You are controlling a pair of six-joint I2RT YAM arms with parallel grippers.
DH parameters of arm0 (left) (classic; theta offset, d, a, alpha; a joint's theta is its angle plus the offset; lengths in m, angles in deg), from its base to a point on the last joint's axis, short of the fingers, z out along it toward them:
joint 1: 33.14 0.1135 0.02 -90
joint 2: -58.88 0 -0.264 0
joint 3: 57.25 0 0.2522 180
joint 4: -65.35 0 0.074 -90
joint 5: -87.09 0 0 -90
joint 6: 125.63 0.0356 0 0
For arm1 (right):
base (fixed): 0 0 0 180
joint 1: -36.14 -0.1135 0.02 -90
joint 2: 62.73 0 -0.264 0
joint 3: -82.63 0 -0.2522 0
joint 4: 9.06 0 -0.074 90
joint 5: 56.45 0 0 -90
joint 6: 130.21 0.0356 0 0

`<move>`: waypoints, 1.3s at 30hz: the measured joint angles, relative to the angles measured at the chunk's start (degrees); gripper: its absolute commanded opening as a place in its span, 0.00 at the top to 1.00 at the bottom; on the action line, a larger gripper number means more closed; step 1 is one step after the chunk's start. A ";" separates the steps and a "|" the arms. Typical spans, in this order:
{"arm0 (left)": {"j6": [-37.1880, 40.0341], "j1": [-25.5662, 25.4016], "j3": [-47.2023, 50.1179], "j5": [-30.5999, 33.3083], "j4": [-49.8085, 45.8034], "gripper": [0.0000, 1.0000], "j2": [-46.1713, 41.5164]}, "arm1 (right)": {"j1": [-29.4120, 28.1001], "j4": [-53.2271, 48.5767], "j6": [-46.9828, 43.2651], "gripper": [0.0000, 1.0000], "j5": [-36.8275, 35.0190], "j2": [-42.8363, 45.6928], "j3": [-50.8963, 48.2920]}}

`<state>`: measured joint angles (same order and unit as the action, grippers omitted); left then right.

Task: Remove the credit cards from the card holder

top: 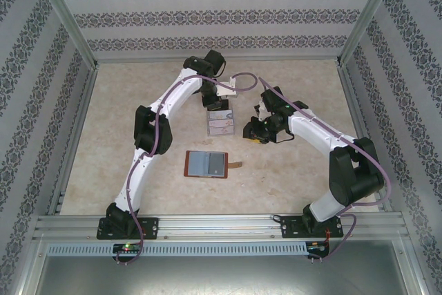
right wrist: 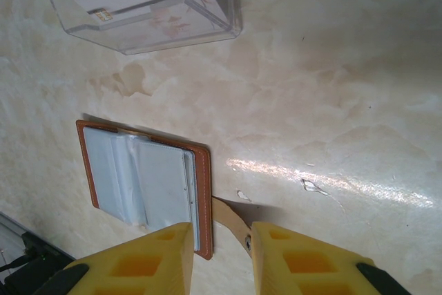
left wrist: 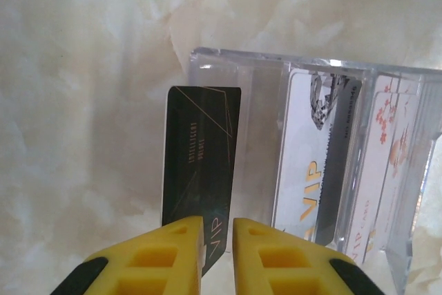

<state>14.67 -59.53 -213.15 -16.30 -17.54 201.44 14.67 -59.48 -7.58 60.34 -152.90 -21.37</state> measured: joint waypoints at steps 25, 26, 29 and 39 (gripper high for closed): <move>-2.60 0.28 -0.02 -6.12 0.33 1.00 0.48 | 0.00 0.22 0.17 0.70 0.00 0.00 0.00; -3.39 0.28 -0.02 -6.12 0.57 1.00 0.46 | 0.00 0.24 0.17 0.70 0.00 0.00 0.00; -6.84 0.28 -0.02 -6.34 1.49 1.00 0.42 | 0.00 0.33 0.20 0.70 0.00 0.00 0.00; -26.43 0.28 3.28 -8.24 4.79 0.95 -4.63 | -0.72 1.70 0.46 0.70 0.74 -1.14 0.00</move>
<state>-11.75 -59.25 -209.87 -24.54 -12.75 196.81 13.95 -57.78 -7.13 61.08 -154.04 -21.37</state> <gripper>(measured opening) 0.050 0.299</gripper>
